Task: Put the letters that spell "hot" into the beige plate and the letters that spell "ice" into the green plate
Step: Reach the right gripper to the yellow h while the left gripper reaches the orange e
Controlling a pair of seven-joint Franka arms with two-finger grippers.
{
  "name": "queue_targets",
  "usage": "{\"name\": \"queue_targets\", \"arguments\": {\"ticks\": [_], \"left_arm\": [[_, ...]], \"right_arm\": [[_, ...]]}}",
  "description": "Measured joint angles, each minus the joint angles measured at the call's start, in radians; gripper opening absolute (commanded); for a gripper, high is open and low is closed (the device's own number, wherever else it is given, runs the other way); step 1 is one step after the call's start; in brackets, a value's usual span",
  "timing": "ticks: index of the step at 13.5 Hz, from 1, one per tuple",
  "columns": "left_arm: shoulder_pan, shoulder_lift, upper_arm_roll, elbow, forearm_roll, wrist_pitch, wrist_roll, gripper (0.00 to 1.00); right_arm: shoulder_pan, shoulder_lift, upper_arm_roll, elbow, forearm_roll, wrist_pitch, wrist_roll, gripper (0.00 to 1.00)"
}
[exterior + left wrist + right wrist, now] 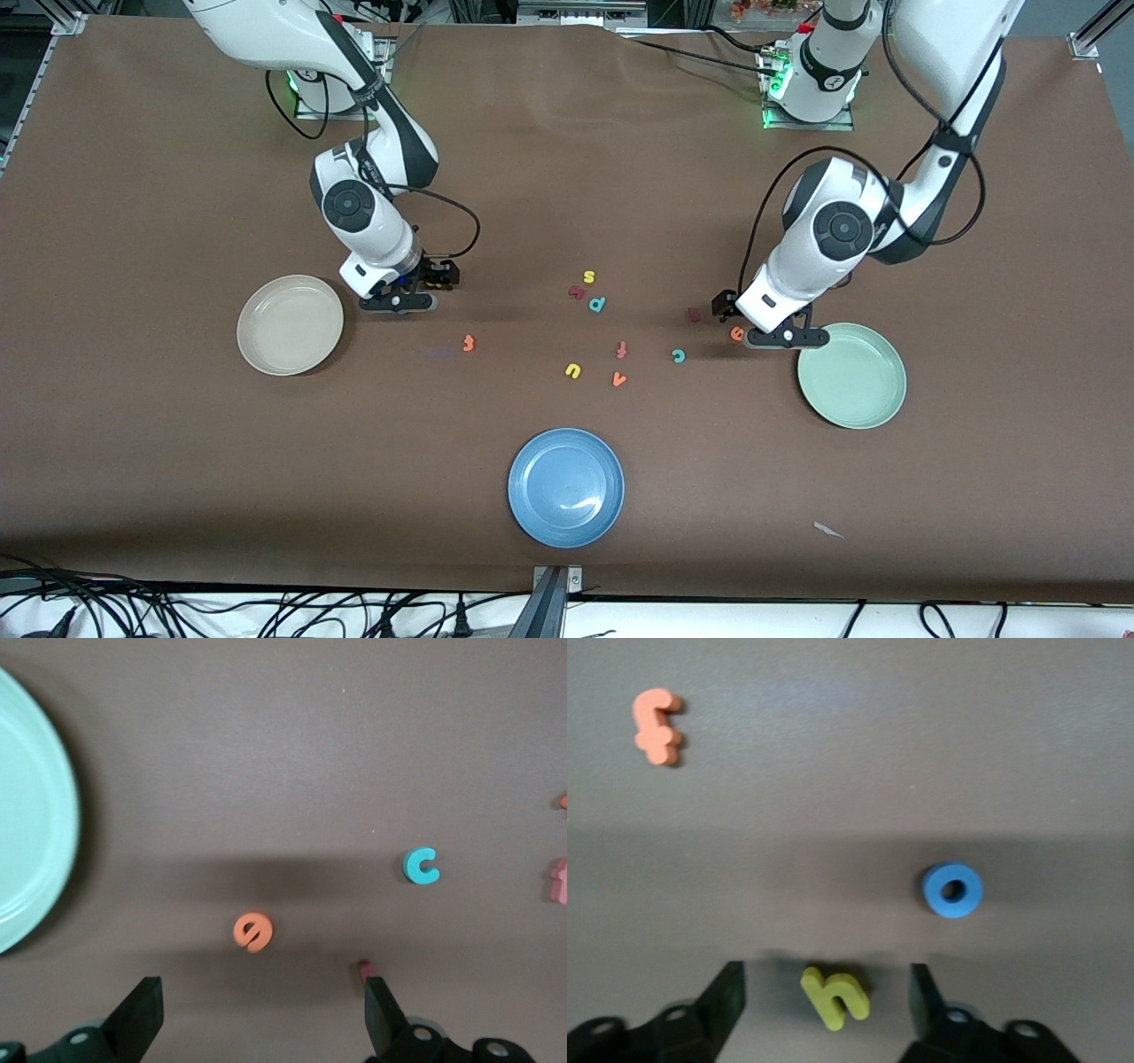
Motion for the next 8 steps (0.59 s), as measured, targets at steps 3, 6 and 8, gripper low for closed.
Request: {"name": "queue_targets", "arguments": {"ticks": [3, 6, 8], "left_arm": [[0.001, 0.079, 0.002, 0.001, 0.039, 0.061, -0.002, 1.0], [0.005, 0.118, 0.006, 0.004, 0.112, 0.073, -0.038, 0.99], [0.005, 0.129, 0.006, 0.007, 0.118, 0.073, -0.04, 0.91]], "right_arm": [[0.017, 0.0, 0.0, -0.007, 0.0, 0.016, 0.0, 0.69], [0.02, 0.0, 0.0, -0.008, -0.005, 0.019, -0.005, 0.64], [0.02, 0.0, -0.001, -0.009, -0.02, 0.022, -0.006, 0.43]]}}
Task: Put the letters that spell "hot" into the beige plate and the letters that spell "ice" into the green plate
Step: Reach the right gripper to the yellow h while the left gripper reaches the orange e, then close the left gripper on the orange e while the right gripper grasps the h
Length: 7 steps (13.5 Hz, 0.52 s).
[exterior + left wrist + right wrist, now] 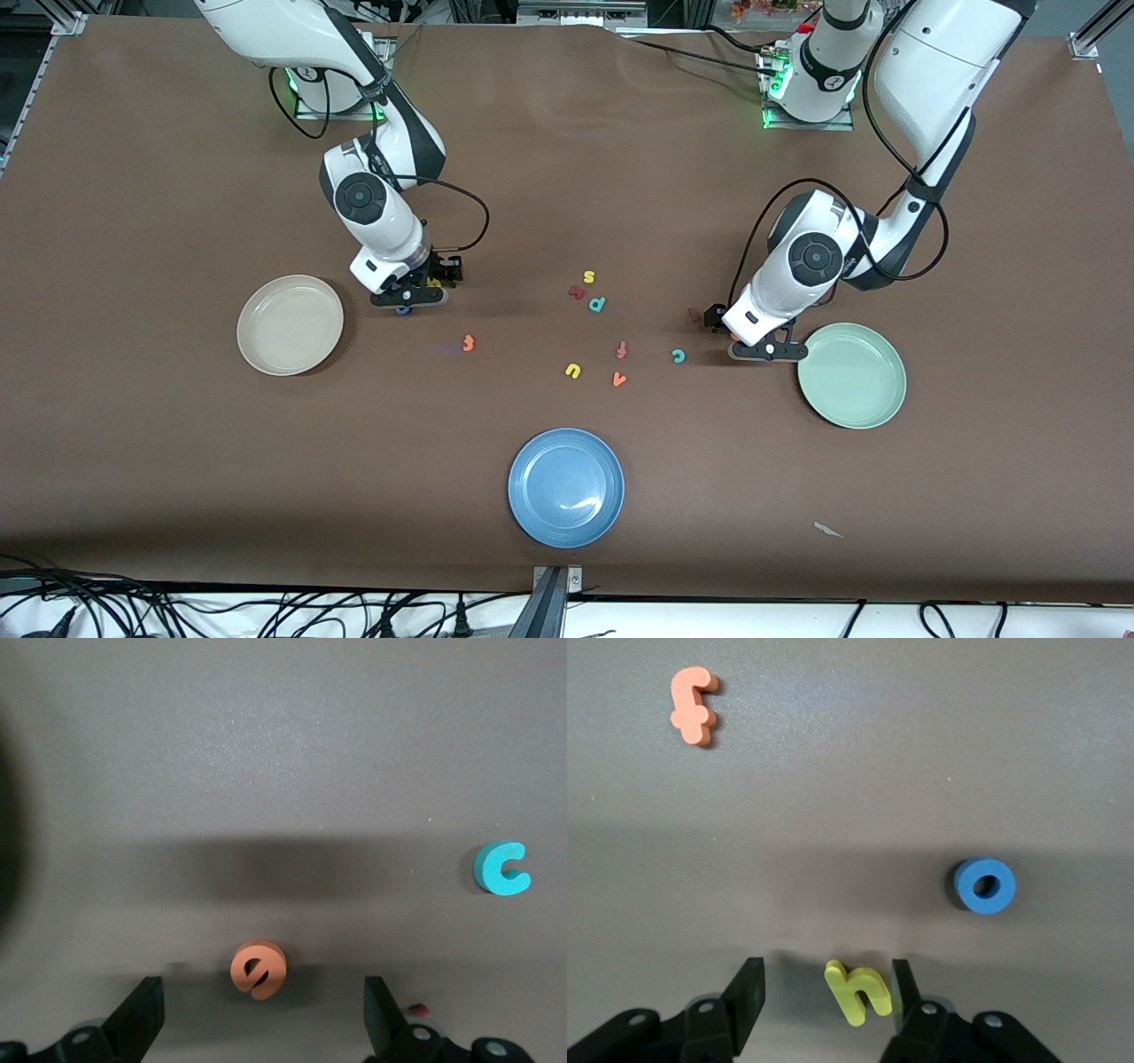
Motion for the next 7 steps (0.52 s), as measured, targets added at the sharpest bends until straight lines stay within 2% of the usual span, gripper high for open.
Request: {"name": "queue_targets", "arguments": {"ticks": [4, 7], "left_arm": [[0.0, 0.019, 0.0, 0.006, 0.045, 0.0, -0.007, 0.78], [0.0, 0.029, 0.001, 0.013, 0.049, 0.0, -0.013, 0.61]], "right_arm": [[0.0, 0.0, -0.004, -0.005, -0.005, 0.005, -0.001, 0.44], [0.0, 0.002, -0.004, -0.011, -0.005, 0.008, -0.001, 0.44]]}}
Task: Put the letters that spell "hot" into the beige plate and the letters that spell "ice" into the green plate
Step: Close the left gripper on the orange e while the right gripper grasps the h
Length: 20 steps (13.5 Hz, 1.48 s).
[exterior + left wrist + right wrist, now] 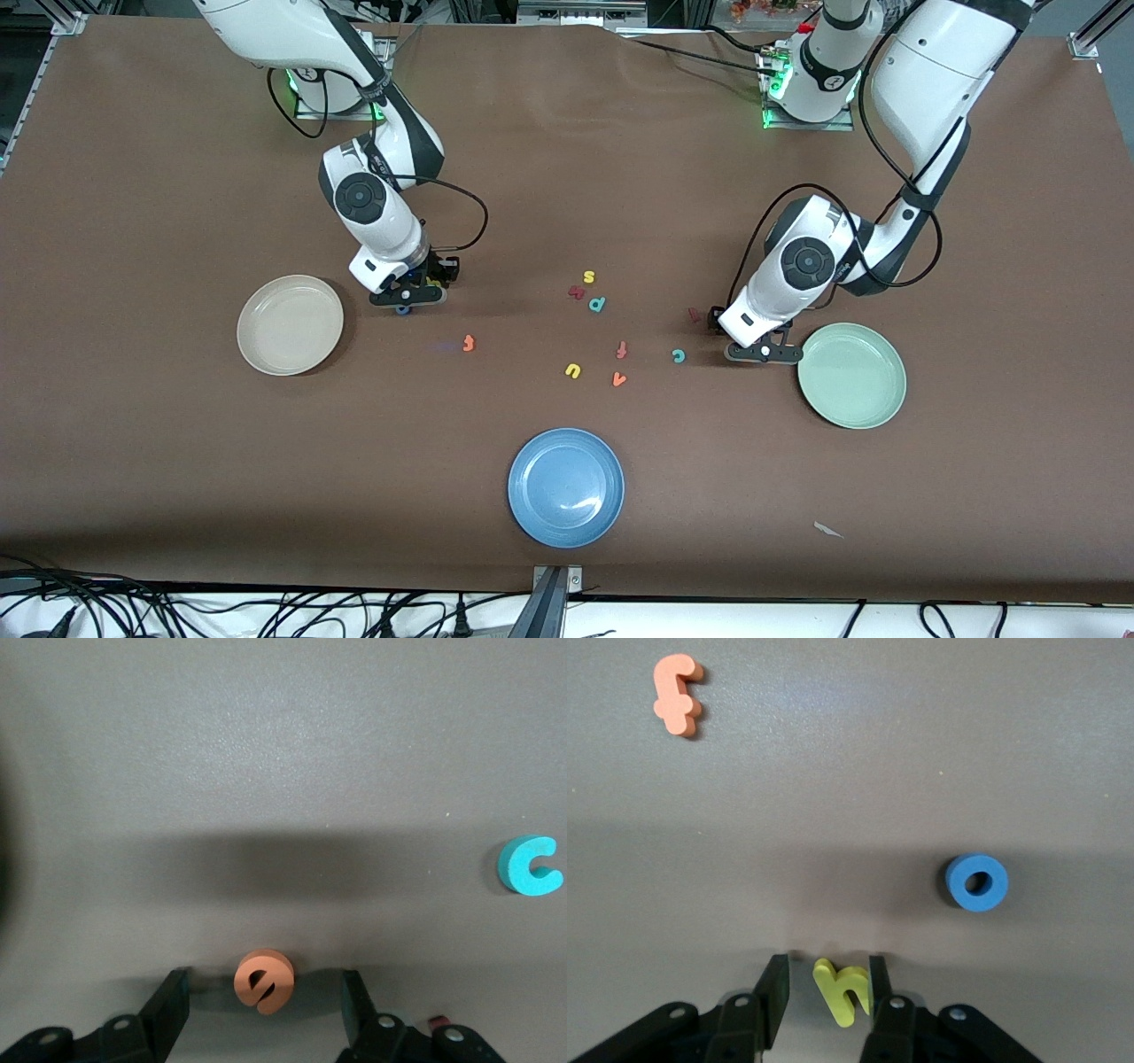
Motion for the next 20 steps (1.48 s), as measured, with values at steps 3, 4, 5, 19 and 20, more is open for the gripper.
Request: {"name": "queue_targets", "arguments": {"ticks": [3, 4, 5, 19, 20], "left_arm": [[0.0, 0.0, 0.0, 0.002, 0.0, 0.0, -0.002, 0.49], [0.0, -0.001, 0.0, 0.004, 0.001, 0.0, -0.003, 0.45], [0.0, -0.001, 0.0, 0.004, 0.001, 0.0, -0.004, 0.4], [0.079, -0.068, 0.003, 0.14, 0.007, -0.252, 0.133, 0.11], [0.109, -0.079, 0.003, 0.142, 0.007, -0.26, 0.179, 0.11]], "right_arm": [[0.0, 0.0, -0.007, 0.0, -0.004, 0.0, -0.003, 0.44], [0.0, 0.001, -0.014, -0.001, -0.006, 0.0, -0.01, 0.44], [-0.001, 0.001, -0.018, -0.001, -0.007, 0.0, -0.019, 0.44], [0.0, 0.012, -0.02, -0.001, -0.007, 0.023, -0.017, 0.09], [0.0, 0.013, -0.02, -0.001, -0.007, 0.024, -0.016, 0.06]]}}
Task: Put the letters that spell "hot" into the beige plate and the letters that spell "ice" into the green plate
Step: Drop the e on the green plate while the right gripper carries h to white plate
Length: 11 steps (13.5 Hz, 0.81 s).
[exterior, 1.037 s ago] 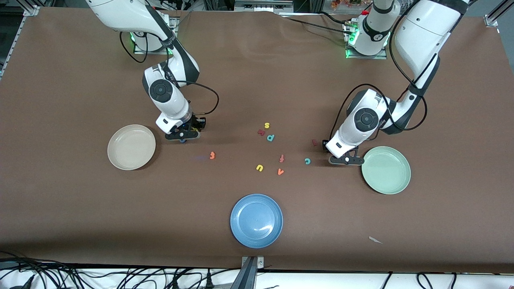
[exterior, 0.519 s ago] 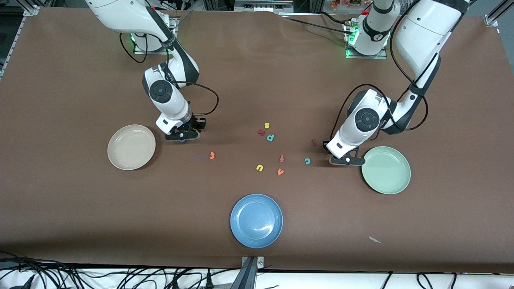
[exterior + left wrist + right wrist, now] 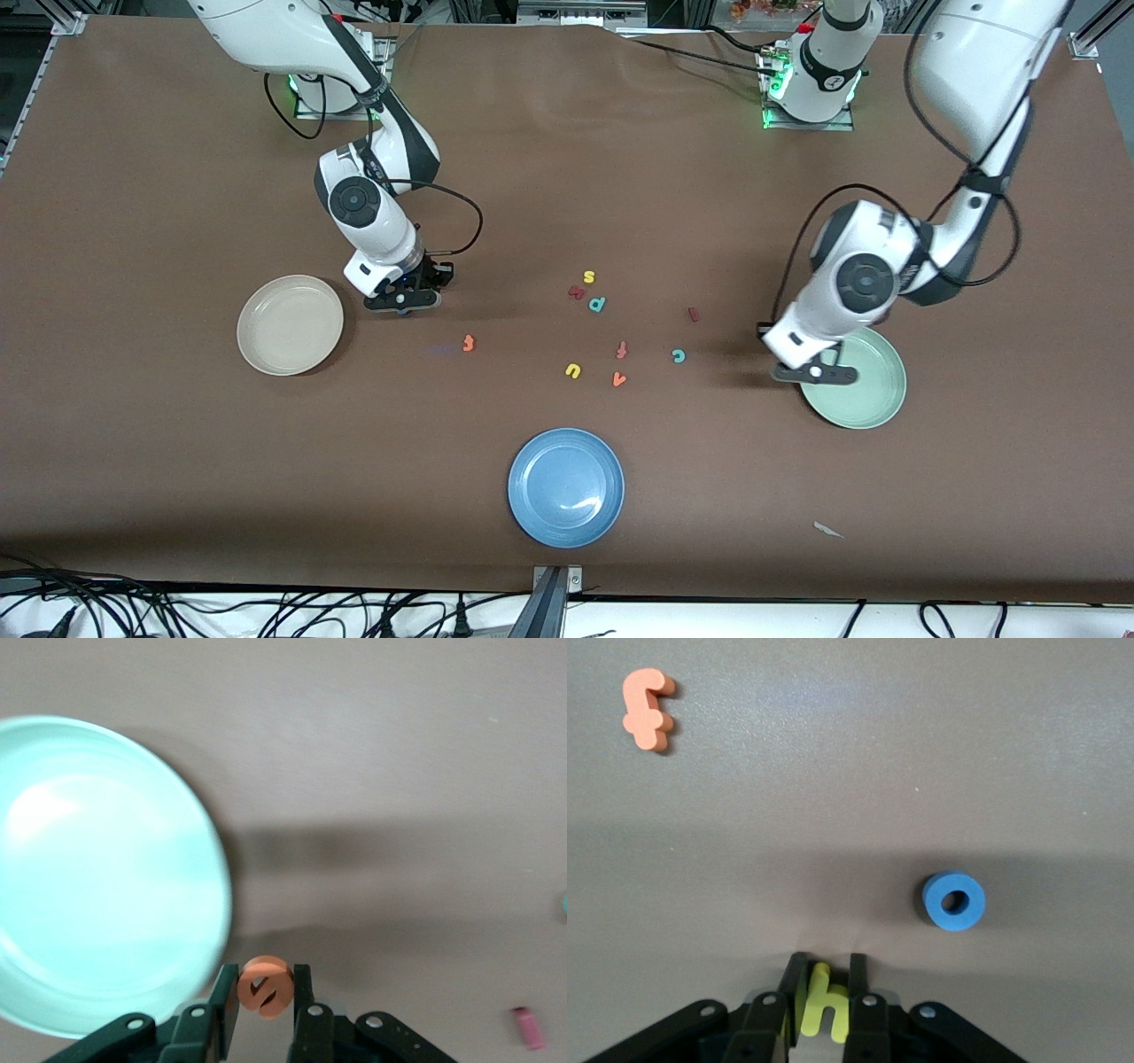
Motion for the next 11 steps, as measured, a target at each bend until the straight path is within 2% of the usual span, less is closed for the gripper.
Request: {"name": "queue_targets", "arguments": {"ticks": [3, 4, 5, 6, 7, 11], "left_arm": [[0.096, -0.003, 0.002, 0.0, 0.0, -0.002, 0.143, 0.14], [0.12, -0.002, 0.003, -0.001, 0.003, -0.002, 0.178, 0.28], [0.138, 0.001, 0.004, -0.001, 0.025, -0.001, 0.204, 0.68], [0.153, 0.004, 0.004, -0.001, 0.054, -0.001, 0.21, 0.95], [0.166, 0.008, 0.004, 0.0, 0.066, 0.0, 0.213, 1.0], [0.179, 0.01, -0.005, 0.021, 0.06, 0.001, 0.214, 1.0]], "right_arm": [[0.0, 0.0, 0.0, 0.0, 0.0, 0.0, 0.002, 0.0], [0.0, 0.0, 0.0, 0.0, 0.0, 0.001, 0.002, 0.0], [0.0, 0.0, 0.0, 0.0, 0.0, 0.001, 0.003, 0.0], [0.0, 0.0, 0.0, 0.0, 0.0, 0.001, 0.003, 0.0], [0.0, 0.0, -0.001, 0.0, 0.0, 0.001, 0.003, 0.0], [0.0, -0.001, -0.001, 0.004, 0.0, 0.013, 0.042, 0.0]]}}
